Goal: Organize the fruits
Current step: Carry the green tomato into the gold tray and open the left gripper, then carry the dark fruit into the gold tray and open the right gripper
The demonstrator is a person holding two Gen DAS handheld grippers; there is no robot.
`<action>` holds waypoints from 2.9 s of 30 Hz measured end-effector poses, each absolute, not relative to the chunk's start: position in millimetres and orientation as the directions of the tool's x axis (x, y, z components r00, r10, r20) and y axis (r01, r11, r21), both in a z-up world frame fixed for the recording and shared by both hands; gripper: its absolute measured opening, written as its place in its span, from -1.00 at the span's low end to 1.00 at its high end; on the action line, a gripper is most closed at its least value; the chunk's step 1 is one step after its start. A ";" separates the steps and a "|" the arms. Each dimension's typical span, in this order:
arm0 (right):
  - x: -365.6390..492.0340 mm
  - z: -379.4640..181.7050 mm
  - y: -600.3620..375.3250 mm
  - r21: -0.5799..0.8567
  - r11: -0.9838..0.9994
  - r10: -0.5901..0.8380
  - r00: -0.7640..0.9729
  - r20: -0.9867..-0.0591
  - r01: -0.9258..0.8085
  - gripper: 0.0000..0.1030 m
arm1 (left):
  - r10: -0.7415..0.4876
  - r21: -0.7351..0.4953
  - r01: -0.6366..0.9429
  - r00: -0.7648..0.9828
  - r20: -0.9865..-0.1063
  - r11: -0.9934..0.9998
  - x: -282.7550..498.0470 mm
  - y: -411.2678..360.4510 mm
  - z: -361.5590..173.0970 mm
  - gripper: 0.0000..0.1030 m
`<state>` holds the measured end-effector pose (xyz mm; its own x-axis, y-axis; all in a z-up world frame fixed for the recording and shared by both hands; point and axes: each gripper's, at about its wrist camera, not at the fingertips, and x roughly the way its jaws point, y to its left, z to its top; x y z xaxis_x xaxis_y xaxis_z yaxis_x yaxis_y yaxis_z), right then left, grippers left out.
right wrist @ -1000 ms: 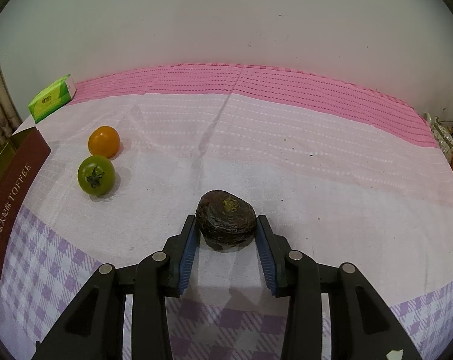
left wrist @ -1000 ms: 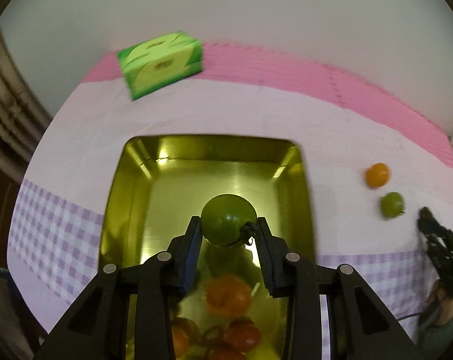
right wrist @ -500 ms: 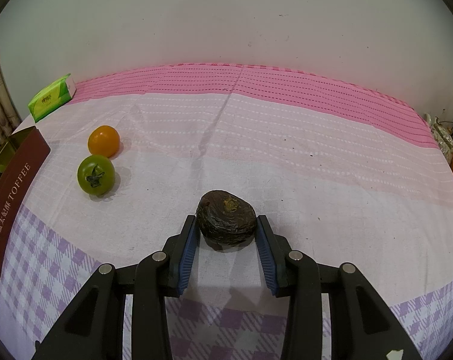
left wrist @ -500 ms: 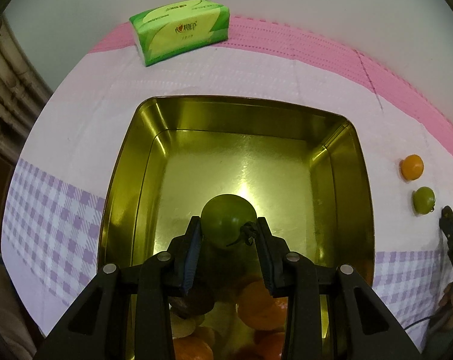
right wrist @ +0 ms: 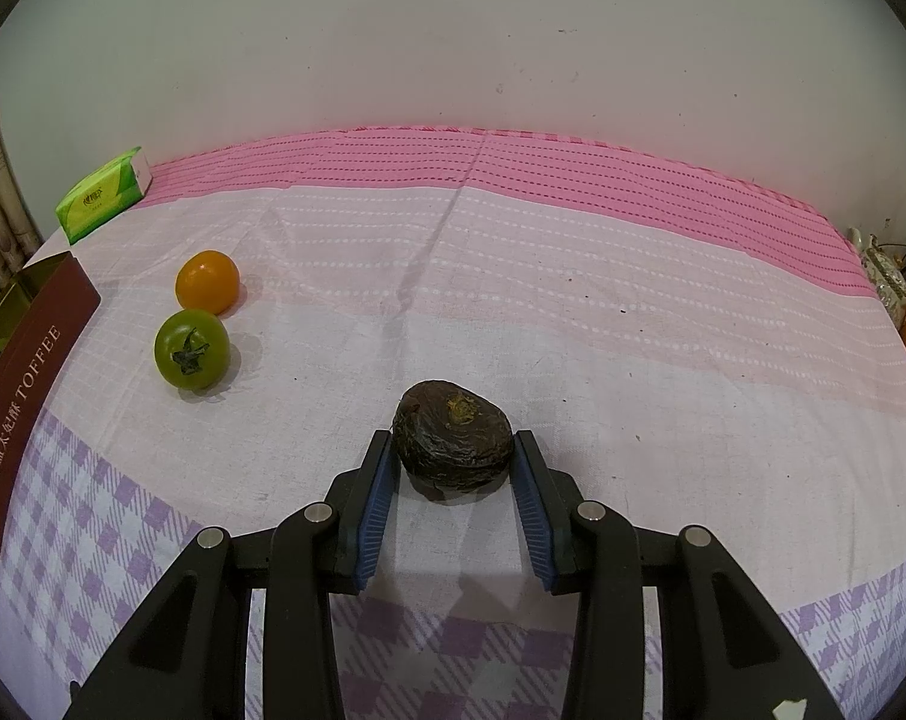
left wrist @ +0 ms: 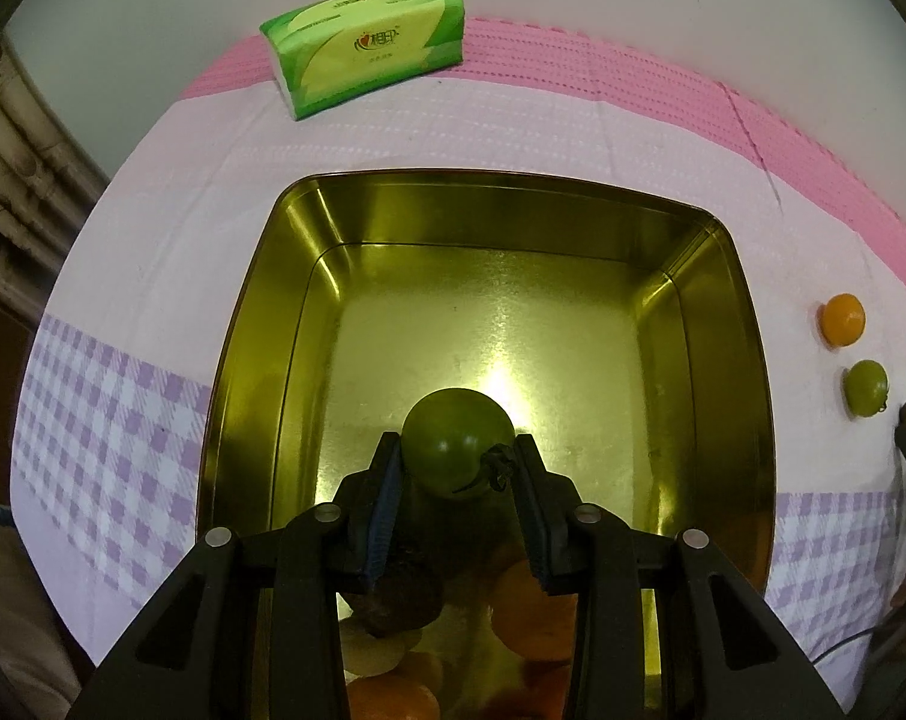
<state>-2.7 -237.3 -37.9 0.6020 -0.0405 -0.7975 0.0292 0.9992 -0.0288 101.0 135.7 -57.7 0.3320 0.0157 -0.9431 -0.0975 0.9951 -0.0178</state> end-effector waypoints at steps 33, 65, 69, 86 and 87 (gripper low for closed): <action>-3.2 8.3 -183.4 0.019 0.995 0.081 0.648 -0.757 -0.102 -0.37 | 0.077 -0.016 -0.183 0.490 -0.868 0.983 -10.5 195.1 17.7 0.28; 20.4 -8.5 59.8 -0.005 0.856 0.282 0.476 -0.833 -0.517 -0.36 | 0.152 0.010 -0.296 0.460 -0.875 0.955 -35.7 223.8 0.1 0.35; 20.6 -7.5 59.2 -0.005 0.855 0.282 0.473 -0.835 -0.518 -0.34 | 0.149 0.015 -0.285 0.456 -0.877 0.958 -35.0 222.0 -1.9 0.35; 5.8 16.6 36.3 0.039 0.877 0.321 0.524 -0.789 -0.479 -0.21 | 0.136 0.015 -0.258 0.459 -0.878 0.966 -33.6 217.6 -2.9 0.35; 2.3 17.6 28.7 0.046 0.883 0.321 0.529 -0.785 -0.467 -0.20 | 0.136 0.015 -0.258 0.458 -0.878 0.966 -33.6 217.5 -2.9 0.35</action>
<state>2.3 28.7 17.6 0.5293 0.3207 -0.7854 -0.4672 0.8830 0.0457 -33.6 217.5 -2.9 0.4584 0.1359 -0.8783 -0.2582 0.9660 0.0147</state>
